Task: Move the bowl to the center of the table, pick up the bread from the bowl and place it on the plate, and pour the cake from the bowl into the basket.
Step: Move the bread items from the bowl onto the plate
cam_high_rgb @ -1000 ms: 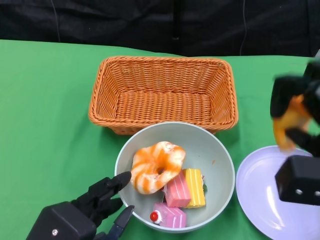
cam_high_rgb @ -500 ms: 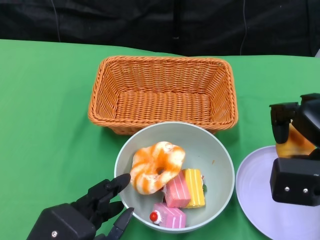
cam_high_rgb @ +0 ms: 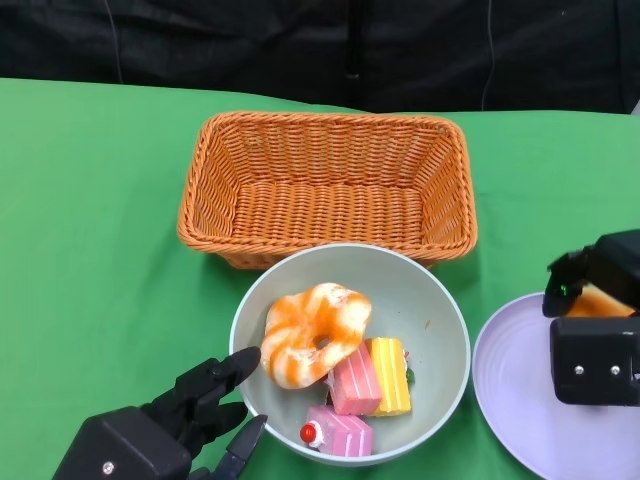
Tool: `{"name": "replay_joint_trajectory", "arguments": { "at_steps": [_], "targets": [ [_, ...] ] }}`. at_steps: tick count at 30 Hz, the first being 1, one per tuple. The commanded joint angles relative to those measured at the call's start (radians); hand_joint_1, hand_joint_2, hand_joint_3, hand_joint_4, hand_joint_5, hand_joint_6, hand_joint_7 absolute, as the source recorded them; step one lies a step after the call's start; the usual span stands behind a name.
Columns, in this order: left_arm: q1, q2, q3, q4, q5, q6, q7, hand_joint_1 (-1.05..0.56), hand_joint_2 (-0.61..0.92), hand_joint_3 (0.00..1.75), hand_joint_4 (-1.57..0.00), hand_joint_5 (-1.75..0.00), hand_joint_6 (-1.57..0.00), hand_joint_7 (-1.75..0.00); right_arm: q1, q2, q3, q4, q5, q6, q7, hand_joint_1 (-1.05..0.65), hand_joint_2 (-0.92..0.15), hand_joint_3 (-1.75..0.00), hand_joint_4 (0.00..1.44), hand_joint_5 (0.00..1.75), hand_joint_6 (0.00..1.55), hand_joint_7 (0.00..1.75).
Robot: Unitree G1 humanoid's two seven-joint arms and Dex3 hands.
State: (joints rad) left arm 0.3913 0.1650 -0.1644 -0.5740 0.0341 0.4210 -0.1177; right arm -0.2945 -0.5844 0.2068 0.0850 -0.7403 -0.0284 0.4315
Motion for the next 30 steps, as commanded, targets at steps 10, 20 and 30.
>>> {"name": "replay_joint_trajectory", "arguments": {
  "at_steps": [10,20,30],
  "targets": [
    [0.003,0.013,0.009,-0.012,-0.005,-0.004,-0.015,-0.64,0.92,0.63,-0.15,-0.60,-0.34,-0.01,-0.012,-0.066,0.003,-0.146,0.053,0.111,0.226,-0.67,-0.92,-0.12,0.20,0.00,0.25,0.00],
    [0.001,0.007,0.010,-0.013,-0.004,0.001,-0.017,-0.63,0.92,0.63,-0.14,-0.61,-0.34,-0.01,0.044,-0.082,-0.051,-0.311,0.094,0.114,0.201,-0.80,-0.92,-0.13,0.14,0.01,0.17,0.00],
    [-0.002,0.007,0.007,-0.013,0.002,0.002,-0.016,-0.65,0.92,0.63,-0.14,-0.62,-0.35,-0.01,0.116,-0.035,-0.153,-0.497,0.204,-0.010,0.037,-0.61,-0.92,-0.07,0.30,0.09,0.25,0.04]
  ]
}}
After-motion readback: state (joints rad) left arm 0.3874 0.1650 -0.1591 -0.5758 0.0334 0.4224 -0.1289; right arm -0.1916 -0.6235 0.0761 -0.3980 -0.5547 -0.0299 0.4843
